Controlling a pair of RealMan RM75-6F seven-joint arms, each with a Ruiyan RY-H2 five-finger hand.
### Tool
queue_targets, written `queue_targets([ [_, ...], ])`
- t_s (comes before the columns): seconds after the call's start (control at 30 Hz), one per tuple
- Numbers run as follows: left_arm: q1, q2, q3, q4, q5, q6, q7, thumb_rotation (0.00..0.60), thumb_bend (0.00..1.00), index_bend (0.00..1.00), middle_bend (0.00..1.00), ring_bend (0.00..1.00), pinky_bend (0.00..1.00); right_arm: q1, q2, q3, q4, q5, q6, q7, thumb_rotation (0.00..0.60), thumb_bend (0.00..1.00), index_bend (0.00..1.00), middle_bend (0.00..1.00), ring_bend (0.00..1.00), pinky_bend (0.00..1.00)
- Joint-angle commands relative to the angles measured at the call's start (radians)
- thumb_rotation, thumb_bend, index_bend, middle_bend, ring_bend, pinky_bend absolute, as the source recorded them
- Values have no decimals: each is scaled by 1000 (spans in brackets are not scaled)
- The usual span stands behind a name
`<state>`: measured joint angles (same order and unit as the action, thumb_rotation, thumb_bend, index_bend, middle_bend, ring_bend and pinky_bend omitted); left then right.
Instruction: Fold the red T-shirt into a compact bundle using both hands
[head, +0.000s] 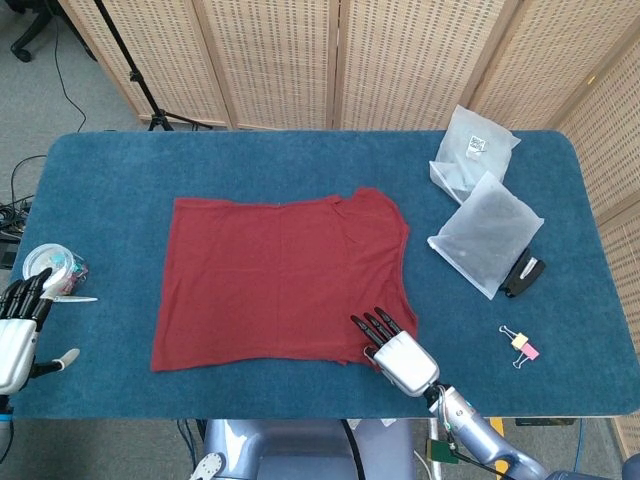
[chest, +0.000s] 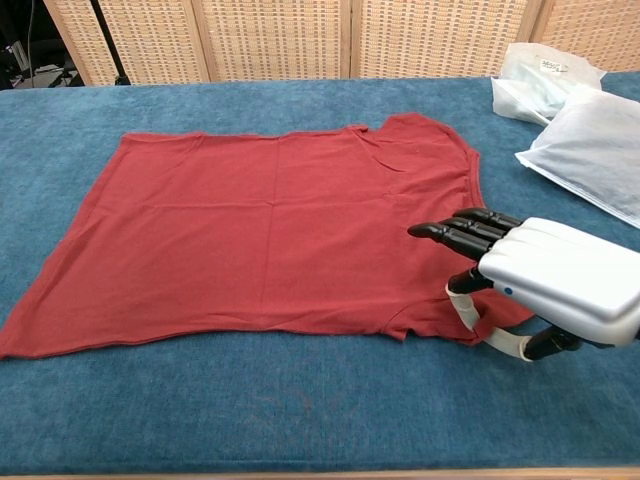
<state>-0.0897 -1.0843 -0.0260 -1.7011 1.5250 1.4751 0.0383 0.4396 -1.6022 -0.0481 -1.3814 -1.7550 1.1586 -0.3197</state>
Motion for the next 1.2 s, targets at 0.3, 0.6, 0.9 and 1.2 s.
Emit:
queue_targets([
  [0.3, -13, -42, 26, 50, 19, -37, -1, 600, 14, 0, 0, 0, 0, 8, -11, -11, 24, -8, 22, 34, 600, 499, 599, 0, 0, 0],
  [0.6, -24, -120, 69, 186, 105, -42, -42, 600, 59, 5, 0, 0, 0, 6, -8, -19, 19, -23, 60, 64, 600, 517, 601, 0, 0, 0],
  [0.9, -33, -231, 68, 289, 114, -44, -39, 600, 135, 185, 0, 0, 0, 9, 0, -27, 4, -31, 67, 63, 600, 526, 609, 0, 0, 0],
  [1.2, -82, -342, 99, 409, 139, -128, -111, 600, 192, 319, 0, 0, 0, 5, -7, -32, 14, -23, 72, 77, 600, 543, 609, 0, 0, 0],
])
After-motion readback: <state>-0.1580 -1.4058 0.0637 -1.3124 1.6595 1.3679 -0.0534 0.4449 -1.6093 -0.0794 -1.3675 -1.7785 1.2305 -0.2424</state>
